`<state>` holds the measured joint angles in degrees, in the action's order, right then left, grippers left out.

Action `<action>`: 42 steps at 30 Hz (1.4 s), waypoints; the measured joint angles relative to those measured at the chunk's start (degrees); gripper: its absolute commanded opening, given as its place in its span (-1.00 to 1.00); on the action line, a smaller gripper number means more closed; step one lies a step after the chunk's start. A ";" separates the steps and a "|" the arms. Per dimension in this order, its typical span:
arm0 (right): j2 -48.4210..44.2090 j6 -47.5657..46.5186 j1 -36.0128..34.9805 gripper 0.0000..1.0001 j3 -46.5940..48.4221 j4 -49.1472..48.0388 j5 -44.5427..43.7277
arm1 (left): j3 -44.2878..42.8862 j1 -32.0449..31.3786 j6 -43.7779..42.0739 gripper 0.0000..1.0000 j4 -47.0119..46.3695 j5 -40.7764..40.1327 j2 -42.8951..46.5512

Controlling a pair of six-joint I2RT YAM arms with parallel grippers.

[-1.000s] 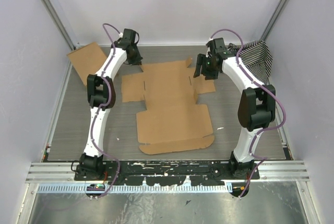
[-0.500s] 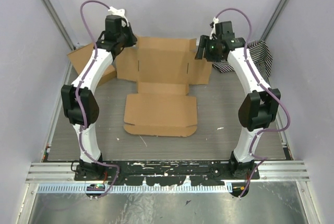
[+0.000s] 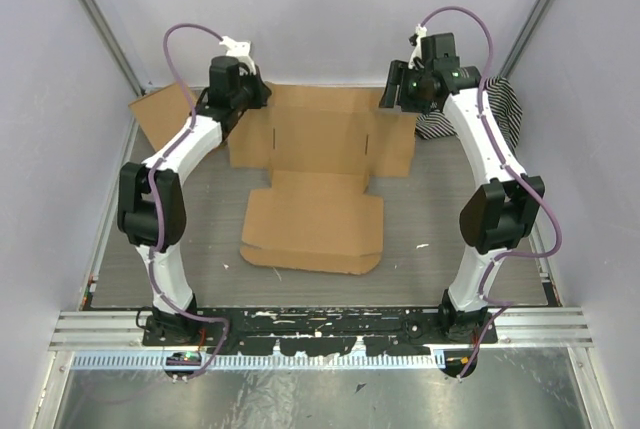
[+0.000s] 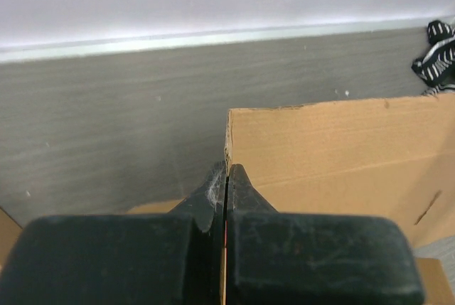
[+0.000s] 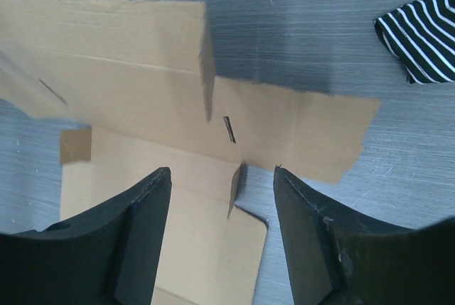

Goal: Fold the paper box

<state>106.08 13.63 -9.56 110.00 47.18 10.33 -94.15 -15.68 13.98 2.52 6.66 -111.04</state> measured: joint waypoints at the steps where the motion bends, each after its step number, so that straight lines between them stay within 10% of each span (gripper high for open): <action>1: 0.00 0.00 0.04 0.28 0.00 0.09 0.28 | 3.58 0.00 0.59 -1.00 -2.93 -0.17 0.96; 19: -0.50 0.00 0.04 0.21 3.96 5.86 3.78 | 34.99 -1.20 -5.07 -1.00 -45.57 7.96 16.87; 33: -0.83 -1.81 0.04 -0.88 3.13 12.41 5.42 | 37.79 -1.25 -6.08 -0.99 -54.16 12.44 17.14; 42: -0.92 -0.92 0.04 -0.98 0.90 11.21 3.87 | 38.32 -1.33 -3.04 -0.20 -52.74 10.23 18.97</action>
<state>105.16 12.71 -9.52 110.89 58.39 14.20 -55.83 -17.02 10.94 -50.22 16.88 -92.07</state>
